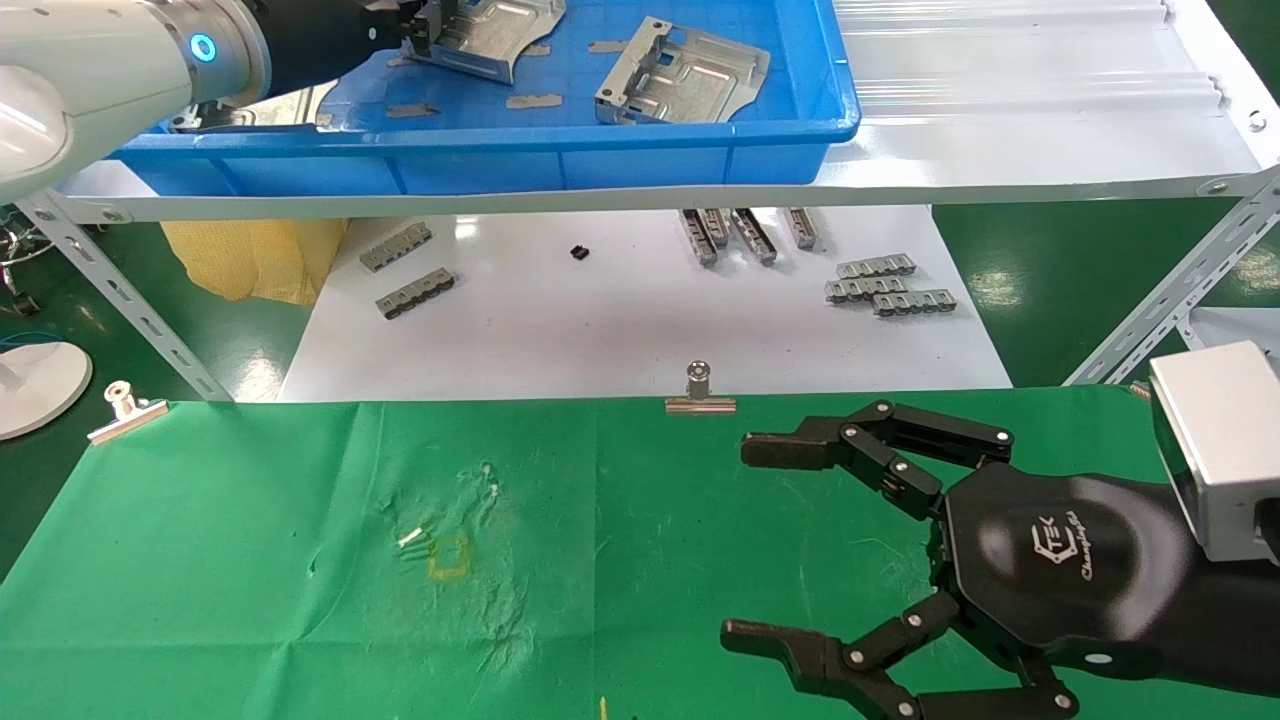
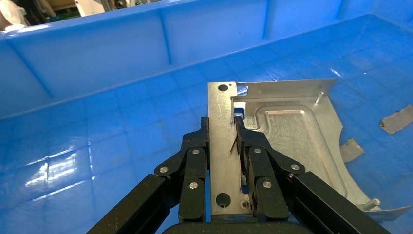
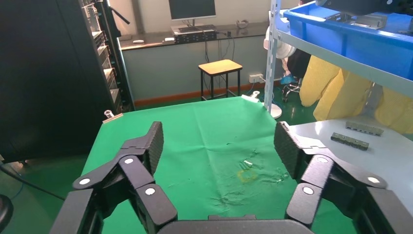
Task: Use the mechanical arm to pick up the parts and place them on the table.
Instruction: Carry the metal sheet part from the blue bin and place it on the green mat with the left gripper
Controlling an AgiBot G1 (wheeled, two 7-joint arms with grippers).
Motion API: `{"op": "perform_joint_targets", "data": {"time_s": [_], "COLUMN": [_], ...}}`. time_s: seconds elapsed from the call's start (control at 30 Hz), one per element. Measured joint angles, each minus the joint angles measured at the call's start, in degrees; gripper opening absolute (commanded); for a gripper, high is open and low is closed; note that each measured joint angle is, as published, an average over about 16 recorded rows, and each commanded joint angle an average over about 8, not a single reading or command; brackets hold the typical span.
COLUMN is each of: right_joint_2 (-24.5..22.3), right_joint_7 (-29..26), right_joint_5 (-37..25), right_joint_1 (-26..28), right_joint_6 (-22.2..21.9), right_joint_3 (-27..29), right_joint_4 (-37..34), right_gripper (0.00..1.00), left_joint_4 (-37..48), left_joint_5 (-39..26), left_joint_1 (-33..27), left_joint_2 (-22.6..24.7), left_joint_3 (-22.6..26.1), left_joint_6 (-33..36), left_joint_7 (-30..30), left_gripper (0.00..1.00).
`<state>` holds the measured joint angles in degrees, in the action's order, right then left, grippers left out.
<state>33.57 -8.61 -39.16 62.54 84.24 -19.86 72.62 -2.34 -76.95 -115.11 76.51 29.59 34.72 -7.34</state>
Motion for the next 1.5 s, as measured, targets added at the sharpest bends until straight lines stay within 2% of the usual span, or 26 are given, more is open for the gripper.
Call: {"op": "perform_joint_targets", "data": {"time_s": [0.23,0.4,0.57,1.1,1.3,1.5], "right_joint_2": [0.0,0.0,0.0,0.0,0.0,0.0], "right_joint_7": [0.0,0.0,0.0,0.0,0.0,0.0], "right_joint_5": [0.0,0.0,0.0,0.0,0.0,0.0], "right_joint_1": [0.0,0.0,0.0,0.0,0.0,0.0], "right_joint_6": [0.0,0.0,0.0,0.0,0.0,0.0], "right_joint_3": [0.0,0.0,0.0,0.0,0.0,0.0], "right_joint_4": [0.0,0.0,0.0,0.0,0.0,0.0], "right_gripper": [1.00,1.00,1.00,1.00,1.00,1.00], "left_joint_4": [-1.3,-2.7,-4.1,-8.1,-13.5,-22.2], "left_joint_5": [1.6,3.1,5.0,9.0,11.0,14.6], "left_joint_1": [-0.4,-0.9,-1.0,2.0,5.8,11.6], "left_joint_2": [-0.8,-2.4,-5.1,-16.4,-20.9,-25.9], "left_joint_3": [-1.0,-2.0,-3.1,-4.3,-2.4,1.6], "left_joint_6": [2.1,7.0,15.3,49.5,55.8,57.1], "left_joint_7": [2.0,4.8,8.7,23.1,26.5,28.7], "left_gripper": [0.00,0.00,0.00,0.00,0.00,0.00]}}
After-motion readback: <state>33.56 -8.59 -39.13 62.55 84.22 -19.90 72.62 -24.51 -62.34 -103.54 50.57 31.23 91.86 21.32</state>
